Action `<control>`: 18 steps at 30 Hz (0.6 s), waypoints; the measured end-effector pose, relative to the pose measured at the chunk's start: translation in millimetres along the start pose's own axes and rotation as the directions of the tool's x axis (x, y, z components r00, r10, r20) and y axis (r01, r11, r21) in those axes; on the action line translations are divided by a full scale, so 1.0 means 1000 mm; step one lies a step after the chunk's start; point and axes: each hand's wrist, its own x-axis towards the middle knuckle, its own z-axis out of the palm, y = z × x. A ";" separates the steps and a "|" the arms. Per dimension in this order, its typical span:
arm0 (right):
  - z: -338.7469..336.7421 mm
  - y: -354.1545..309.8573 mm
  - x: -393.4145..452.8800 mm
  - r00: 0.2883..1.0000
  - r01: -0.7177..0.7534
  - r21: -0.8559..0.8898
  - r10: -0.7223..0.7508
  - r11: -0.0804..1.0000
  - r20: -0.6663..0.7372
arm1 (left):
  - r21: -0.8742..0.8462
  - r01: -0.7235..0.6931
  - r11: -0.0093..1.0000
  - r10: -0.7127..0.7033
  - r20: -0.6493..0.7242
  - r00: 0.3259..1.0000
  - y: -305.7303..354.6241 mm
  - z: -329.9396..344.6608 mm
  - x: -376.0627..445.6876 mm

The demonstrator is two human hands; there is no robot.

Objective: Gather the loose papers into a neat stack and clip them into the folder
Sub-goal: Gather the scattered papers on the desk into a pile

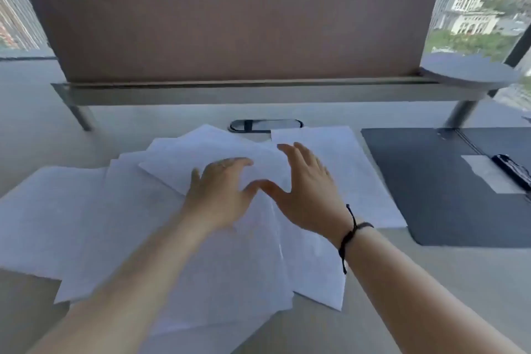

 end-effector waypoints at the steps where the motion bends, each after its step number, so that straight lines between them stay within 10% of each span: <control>1: 0.014 0.006 -0.014 1.000 0.000 -0.016 0.000 1.000 0.007 | 0.047 -0.003 0.999 0.001 0.034 0.999 -0.005 0.014 -0.011; 18: 0.026 0.034 -0.076 0.999 -0.009 -0.211 0.016 0.978 0.033 | 0.191 -0.058 0.980 0.051 0.041 0.998 -0.016 0.035 -0.073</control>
